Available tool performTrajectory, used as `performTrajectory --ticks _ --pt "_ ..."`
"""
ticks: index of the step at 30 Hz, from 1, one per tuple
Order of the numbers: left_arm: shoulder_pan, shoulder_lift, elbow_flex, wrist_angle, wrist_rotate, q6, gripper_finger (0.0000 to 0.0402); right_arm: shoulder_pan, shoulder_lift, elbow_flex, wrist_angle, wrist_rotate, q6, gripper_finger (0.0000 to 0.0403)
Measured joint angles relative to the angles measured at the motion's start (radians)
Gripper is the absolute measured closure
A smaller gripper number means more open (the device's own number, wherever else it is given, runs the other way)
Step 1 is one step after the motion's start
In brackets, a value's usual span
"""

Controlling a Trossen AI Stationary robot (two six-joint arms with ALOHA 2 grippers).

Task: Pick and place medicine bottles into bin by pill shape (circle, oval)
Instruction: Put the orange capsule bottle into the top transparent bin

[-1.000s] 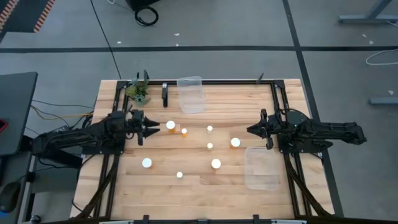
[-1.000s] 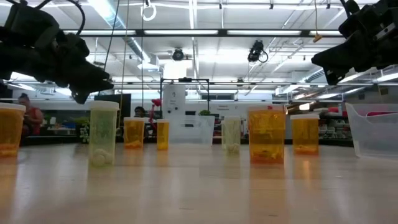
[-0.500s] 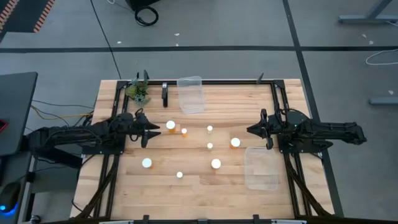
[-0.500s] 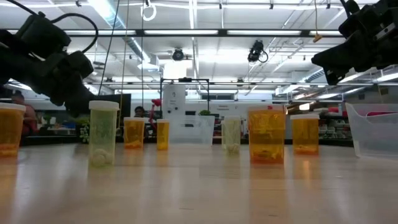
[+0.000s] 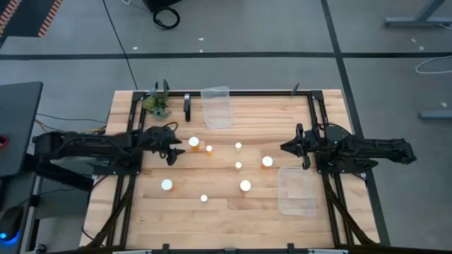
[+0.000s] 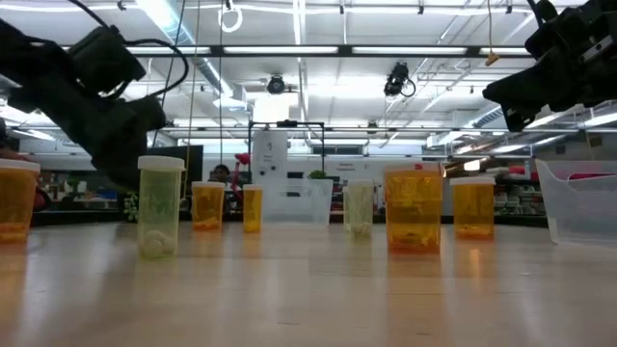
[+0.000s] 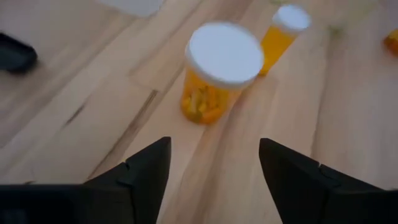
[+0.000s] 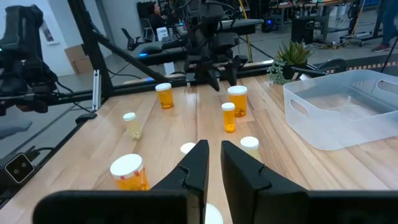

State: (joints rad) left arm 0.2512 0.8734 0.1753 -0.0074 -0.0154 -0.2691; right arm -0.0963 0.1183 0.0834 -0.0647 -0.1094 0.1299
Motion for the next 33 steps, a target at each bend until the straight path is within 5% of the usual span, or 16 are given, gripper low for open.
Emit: performTrajectory --ticks 10,21,33 --pt "0.0 0.245 0.162 -0.026 0.0 0.045 0.0138 0.0 0.0 0.0 0.0 0.0 0.0 0.0354" --pt "0.001 0.498 0.406 -0.275 0.0 0.059 0.0138 0.0 0.0 0.0 0.0 0.0 0.0 0.0354" --pt "0.001 0.602 0.597 -0.436 0.0 0.109 0.0138 0.0 0.0 0.0 0.0 0.0 0.0 0.0354"
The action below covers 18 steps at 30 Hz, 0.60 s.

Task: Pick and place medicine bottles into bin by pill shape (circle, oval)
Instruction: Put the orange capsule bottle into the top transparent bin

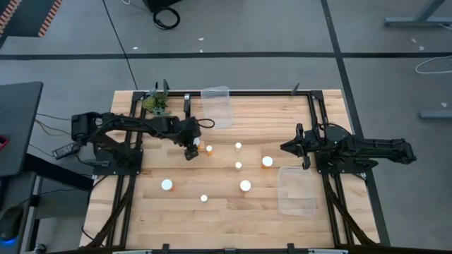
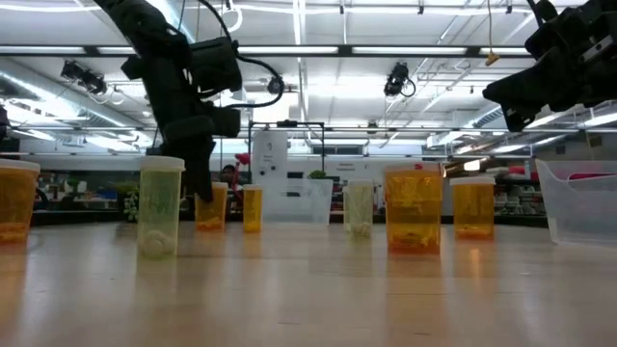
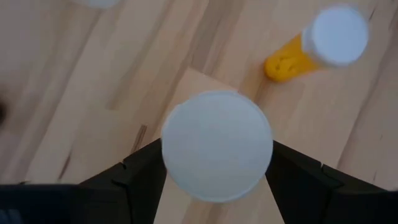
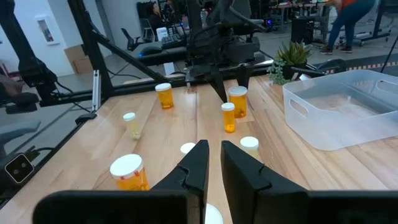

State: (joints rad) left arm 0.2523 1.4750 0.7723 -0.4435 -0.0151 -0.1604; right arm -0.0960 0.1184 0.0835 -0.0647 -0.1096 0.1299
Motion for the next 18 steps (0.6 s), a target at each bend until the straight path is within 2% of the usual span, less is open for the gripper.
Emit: performTrajectory --ticks 18 --pt "0.009 -0.002 0.026 -0.003 0.0 -0.003 0.0138 0.0 0.0 0.0 0.0 0.0 0.0 0.0354"
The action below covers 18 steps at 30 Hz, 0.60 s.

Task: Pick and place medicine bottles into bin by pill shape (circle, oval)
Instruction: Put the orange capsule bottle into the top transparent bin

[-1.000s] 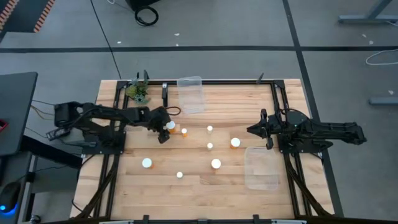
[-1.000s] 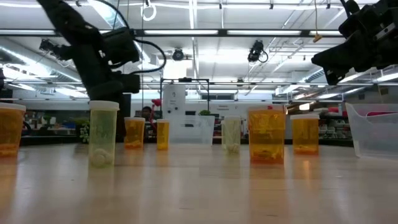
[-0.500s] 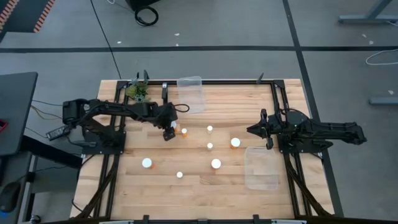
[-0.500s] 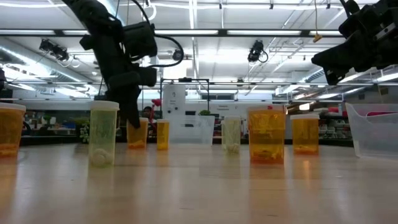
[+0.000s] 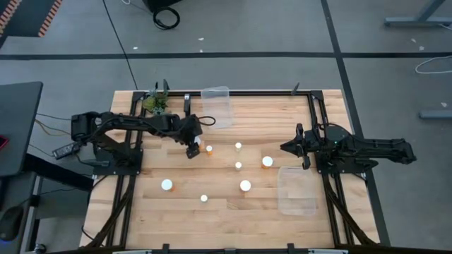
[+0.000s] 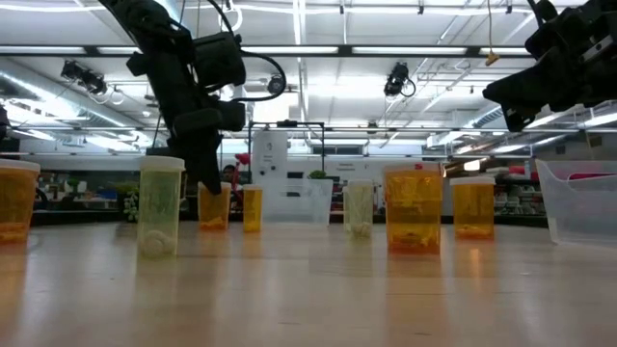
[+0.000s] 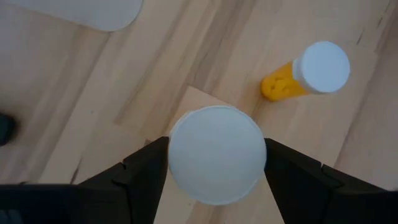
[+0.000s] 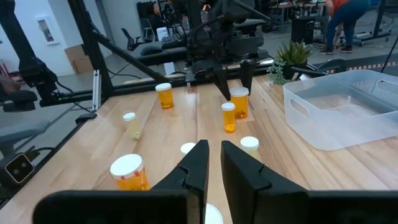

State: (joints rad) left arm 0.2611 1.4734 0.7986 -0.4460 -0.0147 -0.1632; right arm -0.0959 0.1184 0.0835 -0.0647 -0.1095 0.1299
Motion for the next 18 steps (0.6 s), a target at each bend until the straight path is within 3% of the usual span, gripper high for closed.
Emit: performTrajectory --ticks 7,18 --pt "-0.001 0.0 0.0 0.004 0.0 0.022 0.0143 0.0 0.0 0.0 0.0 0.0 0.0 0.0354" --pt "-0.001 -0.001 0.0 0.011 0.0 0.045 0.0187 0.0 0.0 0.0 0.0 0.0 0.0 0.0354"
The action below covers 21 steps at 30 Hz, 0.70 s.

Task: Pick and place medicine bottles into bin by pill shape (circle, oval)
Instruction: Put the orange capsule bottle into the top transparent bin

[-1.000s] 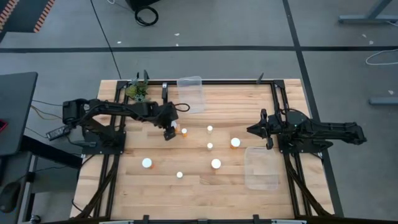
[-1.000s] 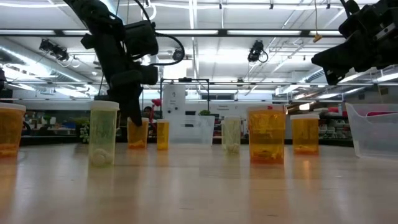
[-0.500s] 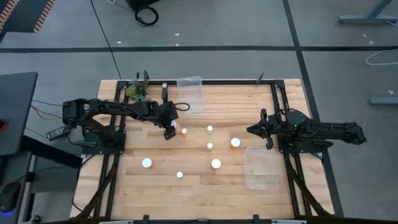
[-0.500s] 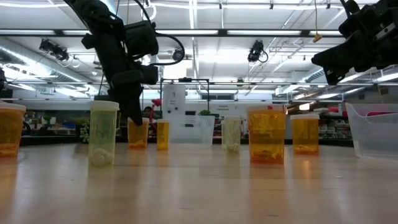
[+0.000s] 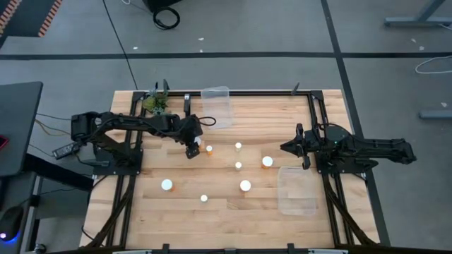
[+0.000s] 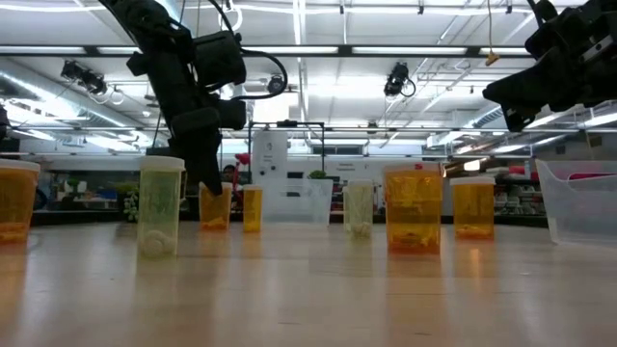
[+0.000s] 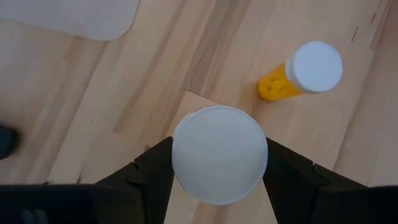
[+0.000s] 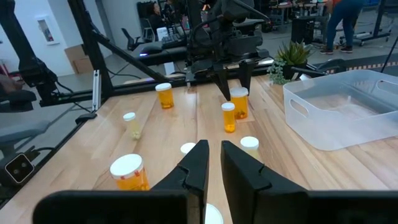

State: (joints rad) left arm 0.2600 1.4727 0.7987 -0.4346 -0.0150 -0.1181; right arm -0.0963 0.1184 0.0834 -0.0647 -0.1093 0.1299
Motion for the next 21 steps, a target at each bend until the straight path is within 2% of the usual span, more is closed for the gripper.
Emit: performTrajectory --ticks 6,12,21 --pt "0.001 0.0 0.0 0.006 -0.015 0.011 0.0174 0.0 0.0 0.0 0.0 0.0 0.0 0.0354" --pt "0.013 0.0 0.004 0.001 -0.016 0.026 0.018 0.0 0.0 0.0 0.0 0.0 0.0 0.0354" --pt "0.052 0.0 0.123 -0.064 -0.015 0.086 0.0175 0.0 0.0 0.0 0.0 0.0 0.0 0.0354"
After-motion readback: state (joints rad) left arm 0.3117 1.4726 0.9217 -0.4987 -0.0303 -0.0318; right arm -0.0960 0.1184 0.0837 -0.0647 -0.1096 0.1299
